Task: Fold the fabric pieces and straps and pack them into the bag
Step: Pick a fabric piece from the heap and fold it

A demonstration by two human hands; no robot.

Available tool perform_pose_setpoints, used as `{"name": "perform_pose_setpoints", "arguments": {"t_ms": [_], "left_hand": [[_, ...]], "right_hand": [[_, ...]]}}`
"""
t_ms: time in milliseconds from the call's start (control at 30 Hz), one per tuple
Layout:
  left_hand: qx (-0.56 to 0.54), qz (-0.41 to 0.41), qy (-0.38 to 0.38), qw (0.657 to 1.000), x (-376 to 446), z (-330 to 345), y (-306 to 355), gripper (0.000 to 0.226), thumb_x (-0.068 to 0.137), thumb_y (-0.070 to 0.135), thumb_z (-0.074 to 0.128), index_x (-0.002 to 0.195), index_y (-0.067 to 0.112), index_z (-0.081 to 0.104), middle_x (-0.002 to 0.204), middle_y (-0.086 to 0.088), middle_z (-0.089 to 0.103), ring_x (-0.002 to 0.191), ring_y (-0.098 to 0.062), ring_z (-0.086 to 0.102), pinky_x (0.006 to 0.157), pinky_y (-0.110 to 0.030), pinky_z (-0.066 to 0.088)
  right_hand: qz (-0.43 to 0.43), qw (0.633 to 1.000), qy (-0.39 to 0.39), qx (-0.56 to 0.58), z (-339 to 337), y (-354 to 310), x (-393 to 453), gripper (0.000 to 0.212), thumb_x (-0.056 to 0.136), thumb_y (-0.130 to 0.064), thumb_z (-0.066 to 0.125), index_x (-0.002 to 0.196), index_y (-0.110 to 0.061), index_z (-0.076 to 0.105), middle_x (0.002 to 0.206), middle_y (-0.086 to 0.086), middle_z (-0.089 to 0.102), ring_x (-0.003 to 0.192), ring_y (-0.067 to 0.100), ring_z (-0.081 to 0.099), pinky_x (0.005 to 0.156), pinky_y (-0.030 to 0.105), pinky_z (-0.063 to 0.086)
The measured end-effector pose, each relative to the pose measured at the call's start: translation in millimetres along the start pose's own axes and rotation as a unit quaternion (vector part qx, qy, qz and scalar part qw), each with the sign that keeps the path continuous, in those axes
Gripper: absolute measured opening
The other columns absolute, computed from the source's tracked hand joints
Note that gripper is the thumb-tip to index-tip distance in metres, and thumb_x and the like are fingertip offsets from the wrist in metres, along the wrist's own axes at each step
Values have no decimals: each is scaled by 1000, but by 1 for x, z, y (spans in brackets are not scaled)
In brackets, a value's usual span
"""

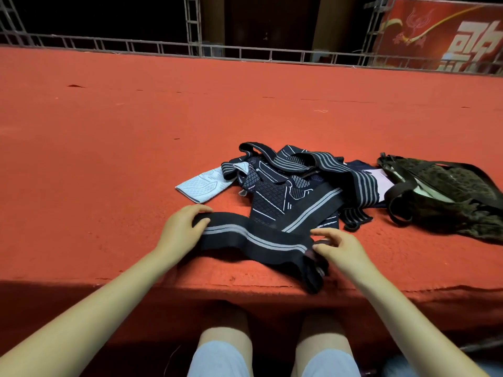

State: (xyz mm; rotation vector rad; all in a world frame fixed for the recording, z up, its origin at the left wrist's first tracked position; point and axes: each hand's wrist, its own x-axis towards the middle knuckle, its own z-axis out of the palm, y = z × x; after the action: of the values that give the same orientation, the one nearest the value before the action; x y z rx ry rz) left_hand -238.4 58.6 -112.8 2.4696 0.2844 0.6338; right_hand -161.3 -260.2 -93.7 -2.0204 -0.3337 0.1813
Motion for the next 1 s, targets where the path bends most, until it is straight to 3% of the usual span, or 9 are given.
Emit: {"name": "perform_pose_setpoints", "arguments": {"t_ms": [167,300,500,600,700,867,1000], "left_hand": [[87,-5,-50,995,8,-6,-21,17,88,20,62,104,22,67,94,1,63,96,-23,58,80,-34,41],[63,-15,-45,997,15,4,-17,13,88,18,60,99,20,66,101,1,66,97,-22,59,82,-34,42],[108,-93,-46,989,22,6,-30,19,90,20,55,105,19,66,109,-6,65,103,-26,58,84,-35,43],[183,-114,-96,972,23,9,-29,28,92,29,51,117,22,60,114,-9,56,111,-29,51,91,-39,41],[239,-90,-101,961,23,17,-18,32,92,35,49,122,26,57,116,-7,51,116,-27,44,95,-42,36],[215,-49,-156,963,23,35,1,40,93,48,43,128,29,53,127,-4,51,122,-24,43,98,-41,35],[160,-20,-194,968,22,48,12,50,91,56,42,133,28,46,127,-2,52,121,-24,46,101,-41,36]], "right_hand": [[15,998,6,-61,-43,11,8,29,82,6,61,99,-15,71,71,4,61,63,10,50,64,22,41],[-5,998,25,-49,-52,12,8,25,84,5,61,96,-15,71,74,-4,66,61,-1,55,62,11,43],[-11,990,142,-15,-85,31,17,29,83,9,55,95,-13,70,90,5,67,80,11,57,75,19,43],[19,988,151,1,-88,48,18,28,84,10,52,92,-11,70,89,8,67,81,15,56,63,9,42],[52,983,172,30,-82,64,20,26,87,3,53,80,-17,67,80,7,64,71,17,53,60,22,42],[54,985,158,40,-69,77,30,4,88,-11,63,88,-12,68,87,8,69,75,15,57,72,31,45],[70,974,195,97,-70,75,39,11,91,-4,56,98,-4,65,89,12,65,65,13,57,52,18,49]]}}
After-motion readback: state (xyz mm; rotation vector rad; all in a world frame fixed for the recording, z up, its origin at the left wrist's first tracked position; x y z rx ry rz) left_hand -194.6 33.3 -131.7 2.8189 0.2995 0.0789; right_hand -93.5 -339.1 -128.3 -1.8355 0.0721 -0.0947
